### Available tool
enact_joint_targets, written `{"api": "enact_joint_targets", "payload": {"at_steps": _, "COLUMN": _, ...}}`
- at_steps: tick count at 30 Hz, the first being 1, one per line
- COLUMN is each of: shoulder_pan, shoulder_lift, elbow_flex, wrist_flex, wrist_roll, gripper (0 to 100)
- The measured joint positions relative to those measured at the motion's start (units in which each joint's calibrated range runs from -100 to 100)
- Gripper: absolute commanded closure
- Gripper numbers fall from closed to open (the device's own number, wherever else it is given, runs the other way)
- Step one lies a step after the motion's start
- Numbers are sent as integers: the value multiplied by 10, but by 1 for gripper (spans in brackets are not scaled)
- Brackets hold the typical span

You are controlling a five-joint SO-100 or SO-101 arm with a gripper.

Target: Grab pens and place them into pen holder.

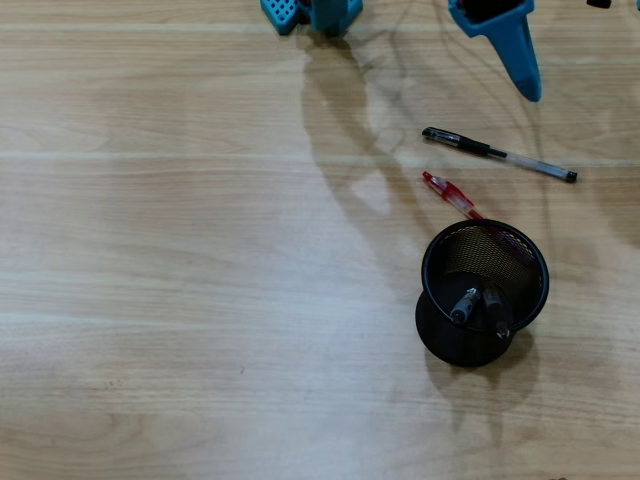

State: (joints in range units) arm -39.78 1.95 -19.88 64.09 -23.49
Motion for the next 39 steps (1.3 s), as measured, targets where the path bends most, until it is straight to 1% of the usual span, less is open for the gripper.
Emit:
{"api": "enact_joint_targets", "payload": {"at_steps": 4, "shoulder_pan": -33, "shoulder_lift": 0, "elbow_flex": 0, "wrist_flex": 35, "wrist_roll": 10, "gripper": 98}}
{"api": "enact_joint_targets", "payload": {"at_steps": 10, "shoulder_pan": -39, "shoulder_lift": 45, "elbow_flex": 0, "wrist_flex": 72, "wrist_roll": 10, "gripper": 98}}
{"api": "enact_joint_targets", "payload": {"at_steps": 15, "shoulder_pan": -49, "shoulder_lift": 110, "elbow_flex": 0, "wrist_flex": 73, "wrist_roll": -8, "gripper": 98}}
{"api": "enact_joint_targets", "payload": {"at_steps": 20, "shoulder_pan": -67, "shoulder_lift": 168, "elbow_flex": 0, "wrist_flex": 79, "wrist_roll": -11, "gripper": 98}}
{"api": "enact_joint_targets", "payload": {"at_steps": 22, "shoulder_pan": -79, "shoulder_lift": 184, "elbow_flex": 0, "wrist_flex": 95, "wrist_roll": -16, "gripper": 98}}
{"api": "enact_joint_targets", "payload": {"at_steps": 28, "shoulder_pan": -104, "shoulder_lift": 197, "elbow_flex": 0, "wrist_flex": 161, "wrist_roll": -54, "gripper": 98}}
{"api": "enact_joint_targets", "payload": {"at_steps": 31, "shoulder_pan": -102, "shoulder_lift": 200, "elbow_flex": 0, "wrist_flex": 165, "wrist_roll": -59, "gripper": 96}}
{"api": "enact_joint_targets", "payload": {"at_steps": 33, "shoulder_pan": -99, "shoulder_lift": 200, "elbow_flex": 0, "wrist_flex": 166, "wrist_roll": -68, "gripper": 90}}
{"api": "enact_joint_targets", "payload": {"at_steps": 35, "shoulder_pan": -105, "shoulder_lift": 200, "elbow_flex": -4, "wrist_flex": 172, "wrist_roll": -93, "gripper": 85}}
{"api": "enact_joint_targets", "payload": {"at_steps": 39, "shoulder_pan": -111, "shoulder_lift": 208, "elbow_flex": -7, "wrist_flex": 172, "wrist_roll": -108, "gripper": 84}}
